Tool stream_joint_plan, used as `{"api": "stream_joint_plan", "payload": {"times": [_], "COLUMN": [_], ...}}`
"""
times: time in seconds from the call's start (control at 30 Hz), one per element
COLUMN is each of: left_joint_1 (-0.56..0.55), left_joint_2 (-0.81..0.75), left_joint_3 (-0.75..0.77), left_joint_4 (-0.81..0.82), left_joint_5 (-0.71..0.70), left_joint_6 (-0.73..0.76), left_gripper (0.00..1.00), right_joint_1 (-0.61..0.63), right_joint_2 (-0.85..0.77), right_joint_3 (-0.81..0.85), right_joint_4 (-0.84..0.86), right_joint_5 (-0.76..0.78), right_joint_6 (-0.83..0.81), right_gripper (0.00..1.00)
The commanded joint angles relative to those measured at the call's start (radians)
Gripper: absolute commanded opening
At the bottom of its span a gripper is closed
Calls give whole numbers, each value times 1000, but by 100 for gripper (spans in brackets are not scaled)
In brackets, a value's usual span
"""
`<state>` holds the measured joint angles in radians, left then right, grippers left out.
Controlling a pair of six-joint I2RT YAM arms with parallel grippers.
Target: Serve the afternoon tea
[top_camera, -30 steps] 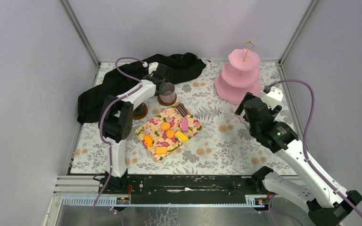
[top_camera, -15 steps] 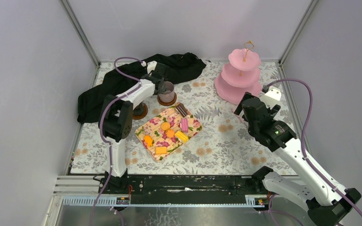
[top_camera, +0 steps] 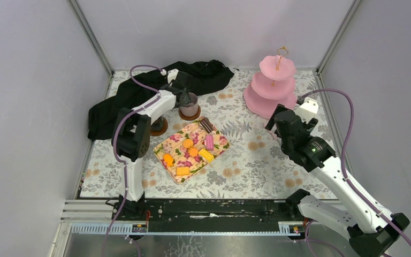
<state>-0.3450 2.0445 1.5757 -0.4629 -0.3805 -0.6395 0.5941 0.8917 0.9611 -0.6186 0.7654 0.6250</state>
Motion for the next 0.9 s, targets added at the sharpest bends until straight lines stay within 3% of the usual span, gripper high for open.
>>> {"api": "stream_joint_plan", "payload": {"times": [0.0,0.4,0.87], "left_joint_1": [6,-43,-345], "left_joint_2": [-64,-264,-612], "left_joint_3": [6,-27,-294], "left_joint_4": [67,121,273], "left_joint_5": [1,12,-92], "left_joint_6": [-14,-37,-16], "left_gripper": [55,58,60], "right_joint_1": [8,7,-13], "right_joint_2": [4,82,415], "right_joint_3": [10,11,79], "right_joint_4": [14,-21,-19], "right_joint_5": [8,13,-28], "right_joint_6": [-18,-29,-168], "right_gripper": [95,96,99]}}
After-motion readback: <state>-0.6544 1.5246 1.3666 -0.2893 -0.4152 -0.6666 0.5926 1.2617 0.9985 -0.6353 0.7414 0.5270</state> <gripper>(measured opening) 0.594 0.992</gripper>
